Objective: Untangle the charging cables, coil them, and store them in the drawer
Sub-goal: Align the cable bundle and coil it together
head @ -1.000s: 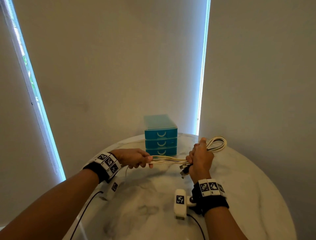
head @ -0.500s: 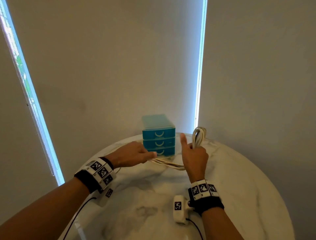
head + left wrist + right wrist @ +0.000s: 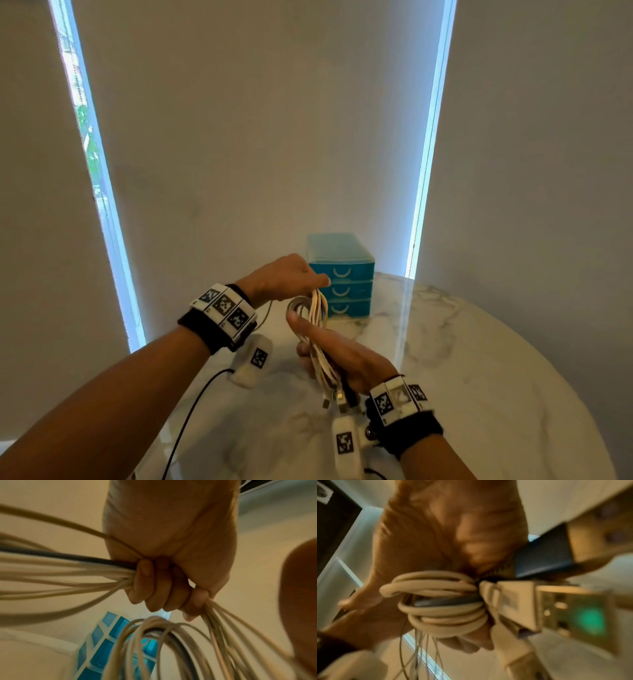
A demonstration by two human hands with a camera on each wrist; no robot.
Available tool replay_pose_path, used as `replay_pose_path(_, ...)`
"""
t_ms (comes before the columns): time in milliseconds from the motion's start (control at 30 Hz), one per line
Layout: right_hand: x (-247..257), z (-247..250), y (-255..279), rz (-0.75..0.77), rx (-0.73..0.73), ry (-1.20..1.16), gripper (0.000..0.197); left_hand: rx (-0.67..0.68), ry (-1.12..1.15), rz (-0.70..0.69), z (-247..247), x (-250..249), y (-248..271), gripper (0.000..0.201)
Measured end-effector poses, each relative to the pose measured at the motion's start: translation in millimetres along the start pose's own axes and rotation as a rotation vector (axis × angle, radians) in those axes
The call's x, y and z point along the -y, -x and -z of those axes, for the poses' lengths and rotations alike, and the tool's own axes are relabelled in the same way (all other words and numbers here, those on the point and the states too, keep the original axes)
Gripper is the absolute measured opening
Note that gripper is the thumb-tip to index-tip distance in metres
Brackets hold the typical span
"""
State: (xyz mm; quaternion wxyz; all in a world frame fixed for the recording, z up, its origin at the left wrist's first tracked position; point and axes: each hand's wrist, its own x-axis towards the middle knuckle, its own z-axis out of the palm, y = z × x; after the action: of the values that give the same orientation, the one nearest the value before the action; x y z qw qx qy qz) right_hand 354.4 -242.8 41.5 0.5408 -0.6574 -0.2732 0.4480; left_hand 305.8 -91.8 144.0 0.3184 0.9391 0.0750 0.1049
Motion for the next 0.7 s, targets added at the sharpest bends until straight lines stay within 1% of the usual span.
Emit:
replay_pose_path(33, -1.2, -0.8, -2.2, -0.048, -0.019, 0.07, 0.074, 0.001, -0.026, 0.001, 0.9, -0.4, -1.4, 0.046)
replay_pose_path(67, -3.3, -2.3, -4.8, -0.077, -0.034, 0.079, 0.06, 0.0, -0.059, -0.004, 1.4, -0.6, -3.0, 0.048)
replay_pose_path(133, -6.0, -7.8, -7.9, -0.075, -0.026, -0.026, 0.023, 0.007, -0.113, -0.025, 1.5, 0.5, -5.5, 0.055)
replay_pose_path(167, -7.4, -8.3, -9.4, -0.071, -0.03, -0.073, 0.012, 0.015, -0.119, -0.033, 1.2, 1.6, -6.9, 0.06)
replay_pose_path(233, -8.7, -3.7, -8.3, -0.061, -0.058, -0.138, 0.013, 0.045, -0.084, -0.03, 0.9, 6.9, -7.4, 0.073)
replay_pose_path(300, -9.2, 9.2, -4.6, -0.033, -0.082, -0.206, 0.019, 0.113, -0.045, -0.046, -0.1, 11.9, -4.5, 0.077)
replay_pose_path(367, -9.4, 22.8, 0.7, -0.027, -0.113, -0.24, 0.022, 0.161, -0.024, -0.104, -1.6, 18.0, -1.7, 0.063)
replay_pose_path(400, -9.2, 28.0, 3.4, -0.038, -0.128, -0.235, 0.02, 0.172, -0.014, -0.129, -2.8, 21.0, -0.4, 0.054)
replay_pose_path(433, -9.3, 31.9, 4.9, -0.049, -0.143, -0.23, 0.016, 0.171, -0.013, -0.146, -4.6, 24.4, -0.4, 0.05)
replay_pose_path(500, -9.1, 34.4, 6.6, -0.064, -0.18, -0.254, 0.013, 0.146, -0.05, -0.186, -12.4, 26.1, -2.1, 0.052)
replay_pose_path(600, -9.8, 31.2, 5.9, -0.055, -0.226, -0.279, 0.014, 0.079, -0.188, -0.221, -28.0, 26.3, -8.1, 0.054)
replay_pose_path(700, -11.8, 30.4, 2.3, -0.036, -0.262, -0.262, 0.012, 0.065, -0.342, -0.2, -34.1, 25.8, -13.9, 0.051)
